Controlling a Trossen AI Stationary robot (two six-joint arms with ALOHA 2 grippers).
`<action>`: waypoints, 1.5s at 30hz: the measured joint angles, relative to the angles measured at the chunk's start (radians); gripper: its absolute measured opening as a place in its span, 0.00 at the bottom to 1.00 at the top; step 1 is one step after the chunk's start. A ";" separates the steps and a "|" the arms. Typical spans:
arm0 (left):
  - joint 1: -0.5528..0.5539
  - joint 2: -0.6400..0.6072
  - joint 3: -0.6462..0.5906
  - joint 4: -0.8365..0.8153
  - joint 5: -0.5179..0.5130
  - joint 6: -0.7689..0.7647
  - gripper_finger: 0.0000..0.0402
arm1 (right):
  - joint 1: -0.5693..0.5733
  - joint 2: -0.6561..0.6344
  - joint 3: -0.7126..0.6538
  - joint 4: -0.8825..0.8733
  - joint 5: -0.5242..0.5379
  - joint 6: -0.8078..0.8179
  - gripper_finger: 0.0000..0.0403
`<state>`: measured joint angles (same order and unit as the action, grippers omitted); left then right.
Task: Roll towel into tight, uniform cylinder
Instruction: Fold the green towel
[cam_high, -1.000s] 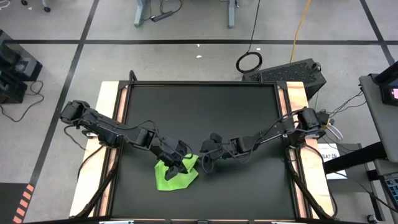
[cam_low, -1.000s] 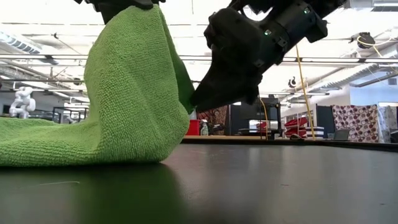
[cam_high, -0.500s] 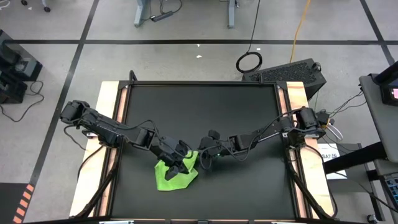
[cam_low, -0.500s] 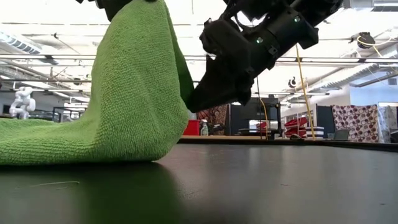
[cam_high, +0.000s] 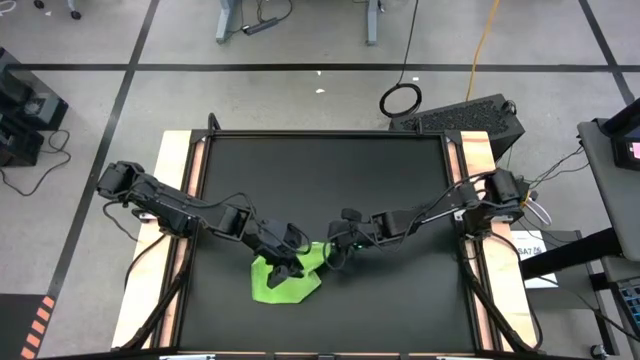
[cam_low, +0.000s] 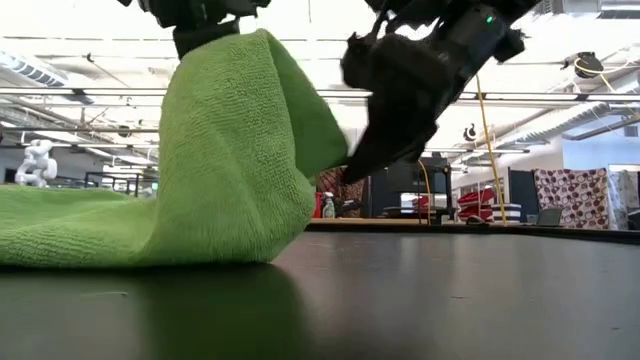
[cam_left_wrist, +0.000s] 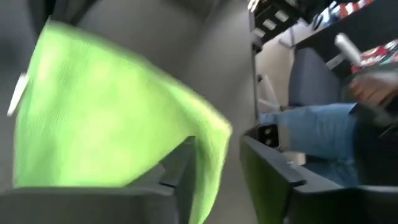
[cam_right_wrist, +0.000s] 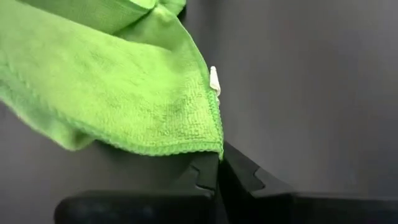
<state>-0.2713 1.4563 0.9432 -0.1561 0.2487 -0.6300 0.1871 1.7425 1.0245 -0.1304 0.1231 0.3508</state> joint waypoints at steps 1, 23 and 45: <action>0.001 0.000 0.000 -0.020 0.000 0.009 0.38 | 0.000 -0.019 0.000 -0.036 -0.008 0.000 0.00; 0.148 0.000 -0.106 -0.287 -0.150 0.070 0.49 | 0.024 -0.149 0.000 -0.385 -0.148 -0.013 0.00; 0.272 0.016 -0.302 0.108 0.057 0.026 0.27 | 0.022 -0.148 0.000 -0.378 -0.147 -0.015 0.00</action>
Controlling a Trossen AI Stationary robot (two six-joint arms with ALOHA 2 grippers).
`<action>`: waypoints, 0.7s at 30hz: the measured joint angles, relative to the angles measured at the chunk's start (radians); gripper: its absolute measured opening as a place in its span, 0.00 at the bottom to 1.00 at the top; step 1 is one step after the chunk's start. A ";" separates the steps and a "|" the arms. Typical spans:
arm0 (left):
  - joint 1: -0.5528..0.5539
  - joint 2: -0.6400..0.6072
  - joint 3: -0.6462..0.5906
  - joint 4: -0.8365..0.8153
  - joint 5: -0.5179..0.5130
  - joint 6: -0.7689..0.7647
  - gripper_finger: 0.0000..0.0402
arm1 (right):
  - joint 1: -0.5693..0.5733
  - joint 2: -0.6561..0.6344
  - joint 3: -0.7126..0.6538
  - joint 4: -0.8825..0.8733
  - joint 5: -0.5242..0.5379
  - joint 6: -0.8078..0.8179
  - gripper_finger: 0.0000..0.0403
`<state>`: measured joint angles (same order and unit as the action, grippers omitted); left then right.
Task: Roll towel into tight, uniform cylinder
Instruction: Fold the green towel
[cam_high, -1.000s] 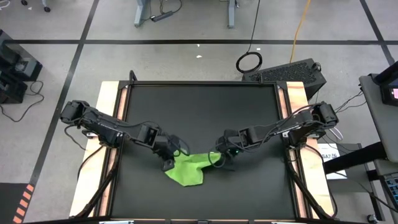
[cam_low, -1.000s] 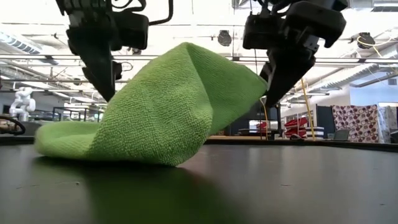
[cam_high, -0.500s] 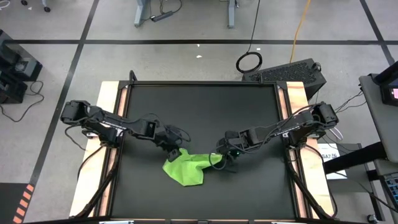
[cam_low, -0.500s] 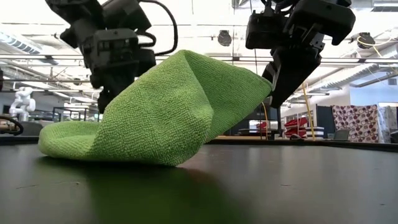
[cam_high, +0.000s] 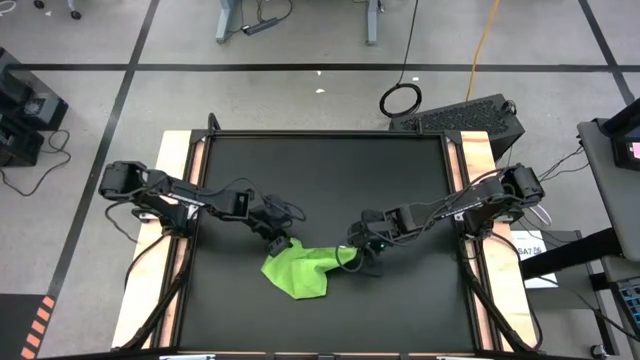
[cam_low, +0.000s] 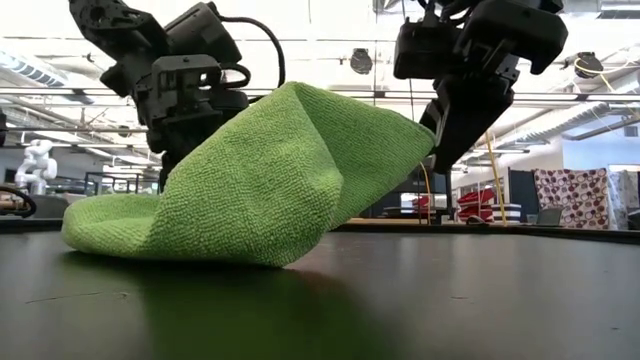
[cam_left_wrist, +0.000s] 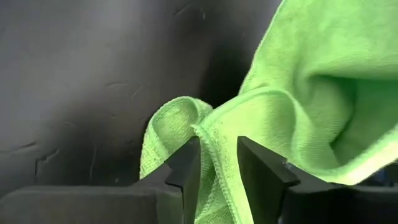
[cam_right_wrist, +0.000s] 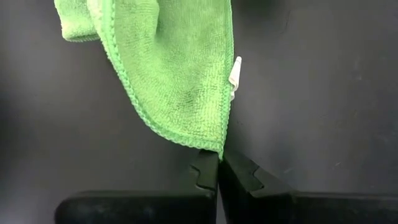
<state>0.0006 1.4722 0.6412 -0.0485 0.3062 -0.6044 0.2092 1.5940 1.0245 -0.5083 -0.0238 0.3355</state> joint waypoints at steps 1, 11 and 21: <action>0.001 0.002 0.000 0.006 -0.001 0.001 0.27 | -0.001 0.000 0.000 0.001 0.000 -0.001 0.00; 0.006 0.074 0.001 0.045 0.032 0.018 0.16 | -0.001 0.001 0.000 0.004 0.022 0.001 0.00; 0.006 0.080 0.000 0.110 0.068 0.015 0.01 | -0.001 0.001 0.000 -0.006 0.018 0.019 0.00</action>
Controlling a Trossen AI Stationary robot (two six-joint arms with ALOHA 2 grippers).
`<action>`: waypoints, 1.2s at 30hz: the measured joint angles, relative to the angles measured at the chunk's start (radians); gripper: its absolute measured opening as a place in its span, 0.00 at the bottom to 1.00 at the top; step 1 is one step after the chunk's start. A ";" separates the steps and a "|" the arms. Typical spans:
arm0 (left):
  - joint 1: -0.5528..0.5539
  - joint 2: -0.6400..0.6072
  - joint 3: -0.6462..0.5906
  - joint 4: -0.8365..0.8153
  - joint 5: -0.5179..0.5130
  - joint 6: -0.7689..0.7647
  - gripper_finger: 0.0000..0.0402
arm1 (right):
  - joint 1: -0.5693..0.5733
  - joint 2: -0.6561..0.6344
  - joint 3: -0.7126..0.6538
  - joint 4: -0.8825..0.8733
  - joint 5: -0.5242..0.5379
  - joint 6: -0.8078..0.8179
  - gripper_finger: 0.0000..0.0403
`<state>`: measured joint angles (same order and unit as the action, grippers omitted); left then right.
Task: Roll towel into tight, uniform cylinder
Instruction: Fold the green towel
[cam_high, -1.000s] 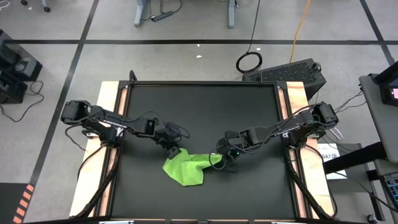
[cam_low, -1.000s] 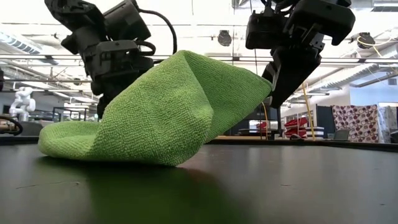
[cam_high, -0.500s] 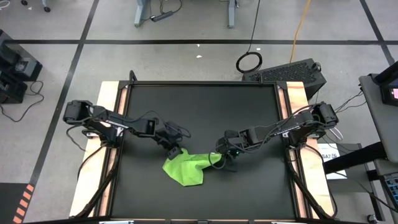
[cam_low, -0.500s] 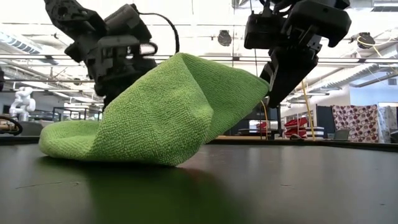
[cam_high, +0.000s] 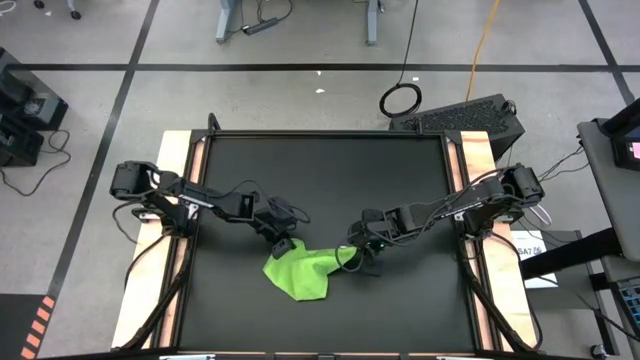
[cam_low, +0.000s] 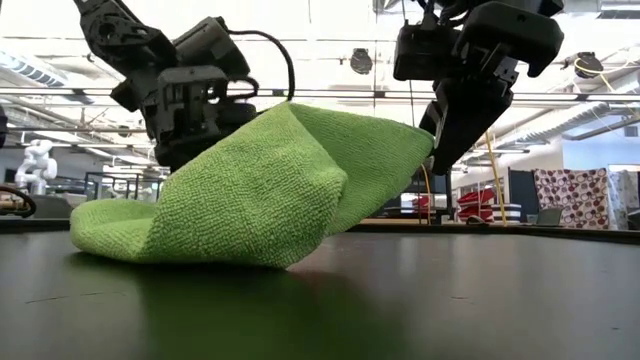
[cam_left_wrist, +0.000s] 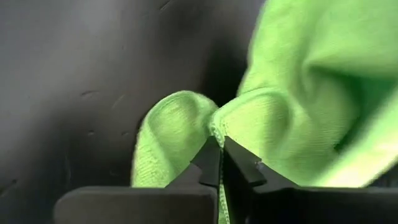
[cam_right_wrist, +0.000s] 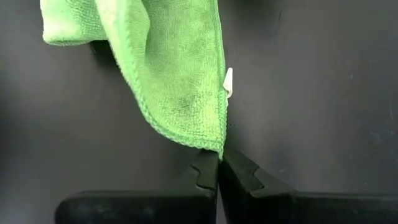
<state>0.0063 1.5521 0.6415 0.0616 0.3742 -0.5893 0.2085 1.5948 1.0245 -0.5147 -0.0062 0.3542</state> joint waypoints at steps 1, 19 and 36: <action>0.000 -0.010 0.000 0.012 0.010 -0.006 0.01 | 0.000 0.000 0.000 -0.007 -0.006 0.001 0.00; -0.022 -0.456 0.217 -0.007 0.009 0.063 0.01 | -0.003 -0.348 0.005 -0.125 -0.027 0.088 0.00; -0.019 -0.633 0.435 -0.314 -0.376 0.342 0.00 | -0.040 -0.698 0.148 -0.329 0.141 0.102 0.00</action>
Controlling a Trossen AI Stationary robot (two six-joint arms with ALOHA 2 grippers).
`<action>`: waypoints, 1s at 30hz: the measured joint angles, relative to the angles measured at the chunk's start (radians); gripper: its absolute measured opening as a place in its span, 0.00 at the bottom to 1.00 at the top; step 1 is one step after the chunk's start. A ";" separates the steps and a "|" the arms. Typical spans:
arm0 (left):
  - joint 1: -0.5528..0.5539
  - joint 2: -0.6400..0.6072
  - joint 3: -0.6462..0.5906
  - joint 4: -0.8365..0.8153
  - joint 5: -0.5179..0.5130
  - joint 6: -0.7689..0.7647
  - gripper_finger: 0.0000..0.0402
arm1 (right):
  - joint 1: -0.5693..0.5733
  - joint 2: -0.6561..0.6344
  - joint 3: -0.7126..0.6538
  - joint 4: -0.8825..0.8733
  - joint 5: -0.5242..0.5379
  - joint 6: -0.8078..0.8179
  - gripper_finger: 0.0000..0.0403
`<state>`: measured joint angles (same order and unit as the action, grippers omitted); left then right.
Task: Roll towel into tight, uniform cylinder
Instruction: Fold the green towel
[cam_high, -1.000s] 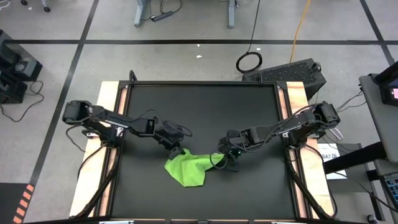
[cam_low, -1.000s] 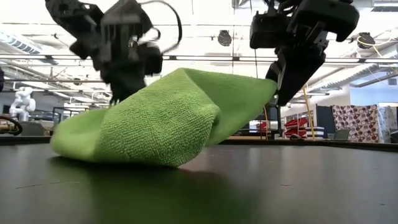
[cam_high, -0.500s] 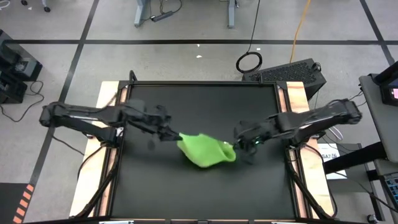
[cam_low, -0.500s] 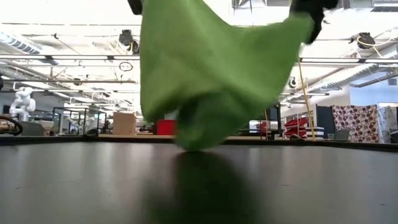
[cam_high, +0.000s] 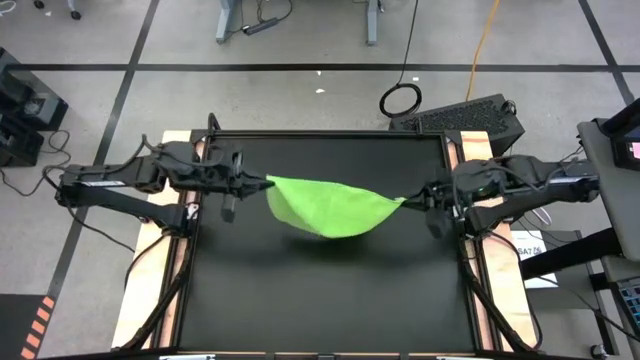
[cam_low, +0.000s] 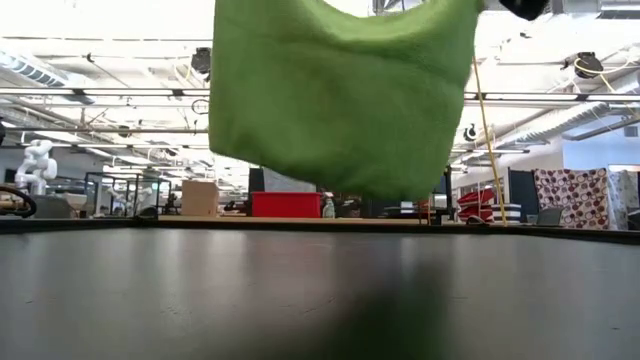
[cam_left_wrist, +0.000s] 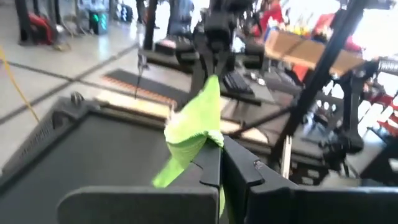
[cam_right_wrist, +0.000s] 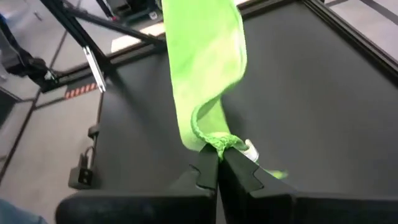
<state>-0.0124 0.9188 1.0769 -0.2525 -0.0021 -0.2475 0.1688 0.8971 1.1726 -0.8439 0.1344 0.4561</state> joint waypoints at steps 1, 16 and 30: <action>0.000 0.000 0.006 0.006 -0.005 -0.004 0.00 | 0.000 -0.004 0.002 -0.014 0.000 -0.007 0.00; -0.001 0.011 0.033 -0.117 0.028 -0.079 0.00 | -0.039 -0.032 0.003 -0.150 -0.009 -0.033 0.00; 0.000 0.008 0.033 -0.261 0.119 0.263 0.00 | -0.044 -0.056 0.003 0.002 -0.030 -0.089 0.00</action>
<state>-0.0120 0.9268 1.1095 -0.5134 0.1165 0.0158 0.1246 0.8413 1.1751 -0.8415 0.1040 0.3674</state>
